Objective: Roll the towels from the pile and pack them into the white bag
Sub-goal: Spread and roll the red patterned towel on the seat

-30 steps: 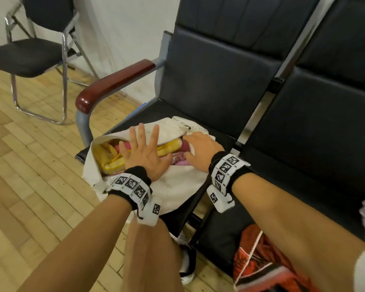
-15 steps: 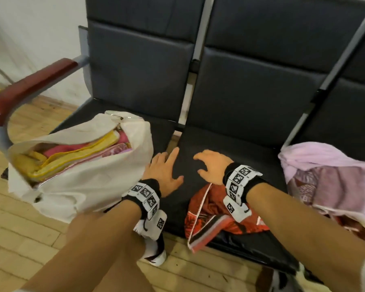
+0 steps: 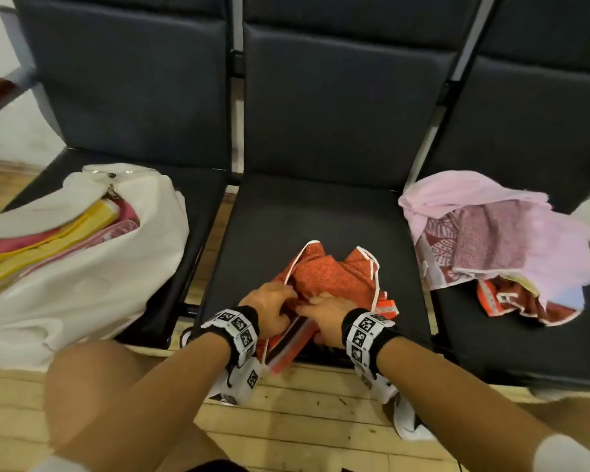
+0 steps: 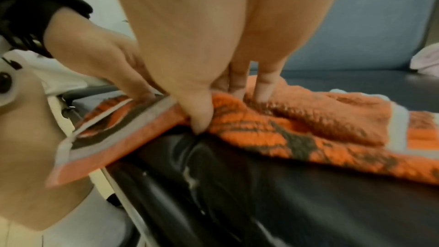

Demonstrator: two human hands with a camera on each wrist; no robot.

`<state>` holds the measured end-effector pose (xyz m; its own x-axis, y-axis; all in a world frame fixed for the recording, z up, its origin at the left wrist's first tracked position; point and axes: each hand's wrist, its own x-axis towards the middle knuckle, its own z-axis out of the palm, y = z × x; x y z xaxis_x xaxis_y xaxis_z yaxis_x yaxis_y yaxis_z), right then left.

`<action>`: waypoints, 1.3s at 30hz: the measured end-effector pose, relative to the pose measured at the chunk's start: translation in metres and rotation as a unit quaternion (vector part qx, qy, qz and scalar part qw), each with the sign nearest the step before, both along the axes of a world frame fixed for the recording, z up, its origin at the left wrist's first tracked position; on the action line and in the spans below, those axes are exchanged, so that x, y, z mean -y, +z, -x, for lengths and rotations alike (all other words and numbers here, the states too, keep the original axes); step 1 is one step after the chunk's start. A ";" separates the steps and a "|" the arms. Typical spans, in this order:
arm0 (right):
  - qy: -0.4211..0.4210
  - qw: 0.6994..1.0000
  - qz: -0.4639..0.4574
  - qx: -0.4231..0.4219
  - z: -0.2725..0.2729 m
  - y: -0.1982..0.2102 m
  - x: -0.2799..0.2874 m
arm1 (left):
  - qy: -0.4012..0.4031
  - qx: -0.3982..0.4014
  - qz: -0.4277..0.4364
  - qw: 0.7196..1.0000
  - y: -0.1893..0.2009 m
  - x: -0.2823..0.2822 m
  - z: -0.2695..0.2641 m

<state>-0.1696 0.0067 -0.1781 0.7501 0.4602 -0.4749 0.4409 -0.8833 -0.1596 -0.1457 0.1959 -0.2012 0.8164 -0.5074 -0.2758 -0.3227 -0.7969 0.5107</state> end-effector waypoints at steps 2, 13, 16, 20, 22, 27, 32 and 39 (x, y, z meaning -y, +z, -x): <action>-0.005 1.000 0.011 0.027 0.005 -0.008 0.008 | -0.023 -0.006 -0.090 0.996 -0.007 -0.001 0.006; -0.091 0.989 -0.068 0.095 -0.002 0.005 0.064 | 0.143 0.076 -0.287 0.944 -0.003 -0.031 -0.007; -0.150 0.976 -0.117 0.102 0.000 0.006 0.066 | 0.152 0.089 -0.207 0.962 -0.004 -0.024 -0.004; -0.170 0.962 -0.194 0.095 0.000 0.008 0.053 | 0.063 0.108 -0.051 0.991 0.017 0.008 0.010; -0.170 0.956 -0.215 0.102 -0.002 0.013 0.044 | 0.045 0.101 -0.019 0.994 0.028 0.028 0.015; -0.169 0.944 -0.256 0.118 -0.013 0.032 0.040 | 0.087 0.101 0.036 0.990 0.051 0.040 0.005; -0.159 0.967 -0.188 0.065 -0.023 0.046 0.070 | 0.143 0.175 0.030 0.974 0.096 0.004 -0.021; -0.193 0.946 -0.224 0.133 -0.042 0.081 0.089 | 0.146 0.207 -0.008 0.967 0.153 -0.032 -0.049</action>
